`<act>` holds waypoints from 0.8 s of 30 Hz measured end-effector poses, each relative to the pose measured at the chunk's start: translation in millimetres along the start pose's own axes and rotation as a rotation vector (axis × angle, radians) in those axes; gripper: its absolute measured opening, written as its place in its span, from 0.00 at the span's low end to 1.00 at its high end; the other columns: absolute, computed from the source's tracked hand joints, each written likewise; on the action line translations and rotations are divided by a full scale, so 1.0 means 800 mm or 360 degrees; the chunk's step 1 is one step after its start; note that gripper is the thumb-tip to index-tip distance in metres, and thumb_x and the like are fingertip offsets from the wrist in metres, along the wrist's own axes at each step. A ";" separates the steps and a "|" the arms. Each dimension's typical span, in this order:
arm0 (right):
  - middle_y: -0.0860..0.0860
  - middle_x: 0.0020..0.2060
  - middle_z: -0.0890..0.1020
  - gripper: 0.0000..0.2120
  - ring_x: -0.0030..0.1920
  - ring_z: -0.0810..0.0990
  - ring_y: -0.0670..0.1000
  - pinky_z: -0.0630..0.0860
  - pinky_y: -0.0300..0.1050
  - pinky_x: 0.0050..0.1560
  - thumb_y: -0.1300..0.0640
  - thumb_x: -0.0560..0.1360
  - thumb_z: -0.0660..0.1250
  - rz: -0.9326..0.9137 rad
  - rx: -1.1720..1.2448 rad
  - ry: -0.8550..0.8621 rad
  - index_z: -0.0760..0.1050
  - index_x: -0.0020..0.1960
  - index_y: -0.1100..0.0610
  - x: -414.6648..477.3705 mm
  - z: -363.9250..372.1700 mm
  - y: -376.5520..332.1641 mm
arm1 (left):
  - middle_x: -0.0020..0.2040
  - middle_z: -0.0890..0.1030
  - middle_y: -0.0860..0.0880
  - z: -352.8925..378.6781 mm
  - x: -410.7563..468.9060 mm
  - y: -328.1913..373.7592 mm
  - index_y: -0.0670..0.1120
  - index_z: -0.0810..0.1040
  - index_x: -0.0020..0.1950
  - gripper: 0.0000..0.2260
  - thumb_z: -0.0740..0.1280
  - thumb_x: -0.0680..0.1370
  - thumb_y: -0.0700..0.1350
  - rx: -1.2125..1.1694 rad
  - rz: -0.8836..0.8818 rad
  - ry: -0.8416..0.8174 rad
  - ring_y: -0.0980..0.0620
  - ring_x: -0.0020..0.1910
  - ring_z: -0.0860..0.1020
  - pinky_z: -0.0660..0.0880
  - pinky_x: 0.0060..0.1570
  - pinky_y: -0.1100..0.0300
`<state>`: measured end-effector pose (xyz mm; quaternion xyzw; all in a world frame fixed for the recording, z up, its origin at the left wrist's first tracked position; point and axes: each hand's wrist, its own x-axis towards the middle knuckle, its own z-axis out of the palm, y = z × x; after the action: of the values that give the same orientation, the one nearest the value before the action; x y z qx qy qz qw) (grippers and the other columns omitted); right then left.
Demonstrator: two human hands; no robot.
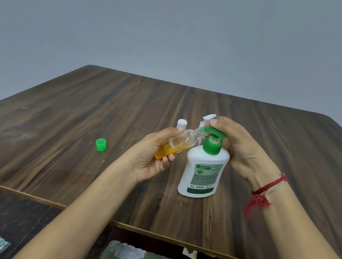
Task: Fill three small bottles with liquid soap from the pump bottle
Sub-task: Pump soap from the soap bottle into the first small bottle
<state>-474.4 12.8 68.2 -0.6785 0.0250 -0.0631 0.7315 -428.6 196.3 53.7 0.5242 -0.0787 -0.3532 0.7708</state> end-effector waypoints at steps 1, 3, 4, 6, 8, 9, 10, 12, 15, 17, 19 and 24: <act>0.55 0.40 0.73 0.19 0.40 0.72 0.52 0.67 0.47 0.47 0.48 0.60 0.73 -0.0016 -0.0020 -0.0007 0.71 0.42 0.57 0.002 0.000 -0.004 | 0.38 0.77 0.48 0.001 0.000 0.001 0.48 0.84 0.30 0.06 0.72 0.64 0.50 0.0003 0.0009 -0.0005 0.58 0.18 0.72 0.68 0.15 0.71; 0.55 0.39 0.72 0.18 0.39 0.71 0.51 0.66 0.46 0.46 0.48 0.60 0.74 -0.0021 -0.0030 -0.0007 0.70 0.41 0.56 0.002 -0.002 -0.003 | 0.36 0.77 0.48 0.001 0.001 0.003 0.48 0.84 0.29 0.08 0.72 0.67 0.49 0.0030 0.0027 0.0008 0.58 0.18 0.71 0.67 0.15 0.71; 0.57 0.41 0.72 0.18 0.41 0.71 0.53 0.67 0.47 0.47 0.48 0.60 0.73 -0.0009 -0.0011 -0.0004 0.71 0.42 0.56 0.001 -0.002 0.001 | 0.36 0.77 0.48 0.001 0.001 0.003 0.48 0.84 0.29 0.09 0.72 0.68 0.49 0.0048 0.0030 0.0023 0.58 0.18 0.71 0.67 0.15 0.71; 0.58 0.45 0.72 0.19 0.45 0.71 0.55 0.69 0.47 0.47 0.49 0.60 0.73 0.0023 0.0045 -0.0023 0.72 0.44 0.57 -0.003 0.000 0.008 | 0.36 0.77 0.48 0.000 0.001 0.002 0.49 0.84 0.30 0.08 0.72 0.68 0.49 0.0056 0.0022 0.0030 0.58 0.18 0.72 0.68 0.15 0.71; 0.58 0.44 0.72 0.21 0.44 0.72 0.55 0.70 0.46 0.46 0.48 0.59 0.74 0.0021 0.0043 -0.0031 0.72 0.45 0.58 -0.002 0.001 0.005 | 0.37 0.77 0.48 0.000 0.000 0.002 0.48 0.84 0.30 0.07 0.73 0.65 0.50 0.0038 0.0012 0.0015 0.58 0.18 0.72 0.68 0.15 0.70; 0.57 0.43 0.72 0.24 0.42 0.72 0.53 0.69 0.46 0.45 0.48 0.58 0.75 0.0006 0.0013 -0.0027 0.72 0.47 0.58 -0.001 0.001 0.000 | 0.37 0.77 0.48 0.000 -0.001 0.002 0.48 0.84 0.30 0.06 0.73 0.64 0.50 0.0026 0.0012 0.0009 0.58 0.18 0.72 0.68 0.15 0.70; 0.56 0.41 0.72 0.28 0.40 0.72 0.51 0.69 0.45 0.44 0.48 0.56 0.77 -0.0014 -0.0015 -0.0022 0.71 0.49 0.58 0.001 0.001 -0.004 | 0.38 0.77 0.47 0.001 -0.001 0.004 0.48 0.84 0.31 0.07 0.73 0.65 0.50 0.0017 0.0017 0.0004 0.58 0.18 0.72 0.68 0.15 0.70; 0.56 0.41 0.72 0.32 0.39 0.72 0.51 0.68 0.45 0.45 0.47 0.54 0.78 -0.0027 -0.0042 -0.0020 0.71 0.52 0.58 0.003 -0.001 -0.006 | 0.37 0.77 0.47 0.001 0.001 0.006 0.48 0.84 0.30 0.09 0.72 0.69 0.49 0.0022 0.0029 0.0012 0.58 0.18 0.72 0.68 0.15 0.70; 0.58 0.43 0.72 0.20 0.43 0.71 0.54 0.69 0.46 0.46 0.48 0.59 0.74 0.0011 0.0034 -0.0031 0.72 0.43 0.58 -0.002 -0.001 0.006 | 0.36 0.77 0.48 0.001 0.000 0.003 0.49 0.84 0.29 0.10 0.71 0.70 0.48 0.0055 0.0018 0.0038 0.58 0.18 0.72 0.67 0.15 0.71; 0.57 0.41 0.73 0.20 0.41 0.71 0.53 0.69 0.46 0.45 0.48 0.58 0.76 0.0005 0.0042 -0.0025 0.72 0.41 0.57 -0.001 0.000 0.006 | 0.37 0.77 0.48 0.001 -0.001 0.001 0.49 0.84 0.29 0.09 0.71 0.69 0.49 0.0020 0.0000 0.0023 0.58 0.18 0.71 0.67 0.15 0.71; 0.56 0.39 0.72 0.22 0.39 0.71 0.51 0.67 0.45 0.44 0.49 0.58 0.76 -0.0034 0.0002 -0.0019 0.71 0.43 0.58 0.003 -0.002 -0.001 | 0.38 0.77 0.48 0.001 -0.001 0.002 0.49 0.84 0.30 0.12 0.70 0.73 0.48 0.0004 0.0009 0.0023 0.58 0.18 0.71 0.67 0.15 0.71; 0.56 0.42 0.75 0.26 0.42 0.73 0.51 0.70 0.46 0.47 0.46 0.55 0.79 -0.0009 0.0054 -0.0055 0.74 0.43 0.59 -0.002 -0.002 0.009 | 0.36 0.77 0.48 0.000 0.000 0.004 0.48 0.84 0.30 0.12 0.70 0.73 0.48 0.0047 0.0030 0.0036 0.58 0.18 0.71 0.68 0.15 0.71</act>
<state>-475.5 11.6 60.8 -0.6671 0.0094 -0.0537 0.7430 -427.4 197.1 56.3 0.5386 -0.0802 -0.3390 0.7672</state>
